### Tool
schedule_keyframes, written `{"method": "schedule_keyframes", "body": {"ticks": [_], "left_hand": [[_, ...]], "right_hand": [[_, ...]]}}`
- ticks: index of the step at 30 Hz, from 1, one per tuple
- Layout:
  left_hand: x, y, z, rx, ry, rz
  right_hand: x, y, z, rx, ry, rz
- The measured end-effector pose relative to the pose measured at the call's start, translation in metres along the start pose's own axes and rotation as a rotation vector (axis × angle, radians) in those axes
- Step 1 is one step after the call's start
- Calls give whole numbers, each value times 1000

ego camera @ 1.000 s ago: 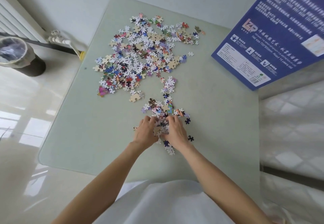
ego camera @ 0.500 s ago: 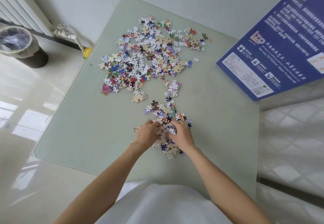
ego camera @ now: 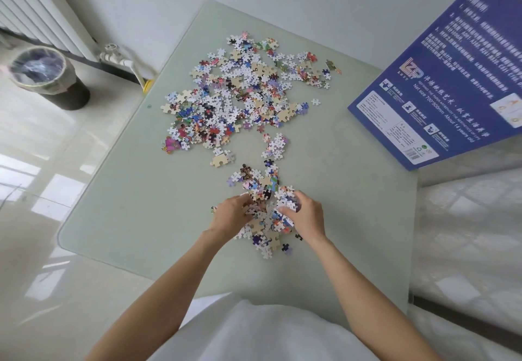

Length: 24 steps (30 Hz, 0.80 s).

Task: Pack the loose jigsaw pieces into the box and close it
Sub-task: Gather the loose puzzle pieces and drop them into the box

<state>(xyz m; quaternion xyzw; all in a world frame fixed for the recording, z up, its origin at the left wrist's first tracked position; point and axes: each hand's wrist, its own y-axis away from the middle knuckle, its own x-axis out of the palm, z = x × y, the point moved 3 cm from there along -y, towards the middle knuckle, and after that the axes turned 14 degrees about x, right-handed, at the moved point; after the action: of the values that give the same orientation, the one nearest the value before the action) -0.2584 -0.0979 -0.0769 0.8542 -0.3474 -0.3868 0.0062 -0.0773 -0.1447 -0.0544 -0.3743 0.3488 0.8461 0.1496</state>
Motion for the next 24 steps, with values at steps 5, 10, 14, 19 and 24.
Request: {"method": "schedule_keyframes", "body": {"ticks": [5,10,14,19,24], "left_hand": [[-25,2,-7,-38,31,-67],[-53,-12,-39,33,-1,-104],[-85,-57,-100,223,-7,-151],[-132,-145,-206,507,7,-227],[-174,-214,-333,853,-60,-282]], "right_hand": [[-32,-4,6,-113,4,20],[-86,-6,16,-200,-95,10],[-164,-10,32,-289,-236,-69],[-316,-23,58,-440,-329,-518],[-431,-44,76,-509,-352,-822]]}}
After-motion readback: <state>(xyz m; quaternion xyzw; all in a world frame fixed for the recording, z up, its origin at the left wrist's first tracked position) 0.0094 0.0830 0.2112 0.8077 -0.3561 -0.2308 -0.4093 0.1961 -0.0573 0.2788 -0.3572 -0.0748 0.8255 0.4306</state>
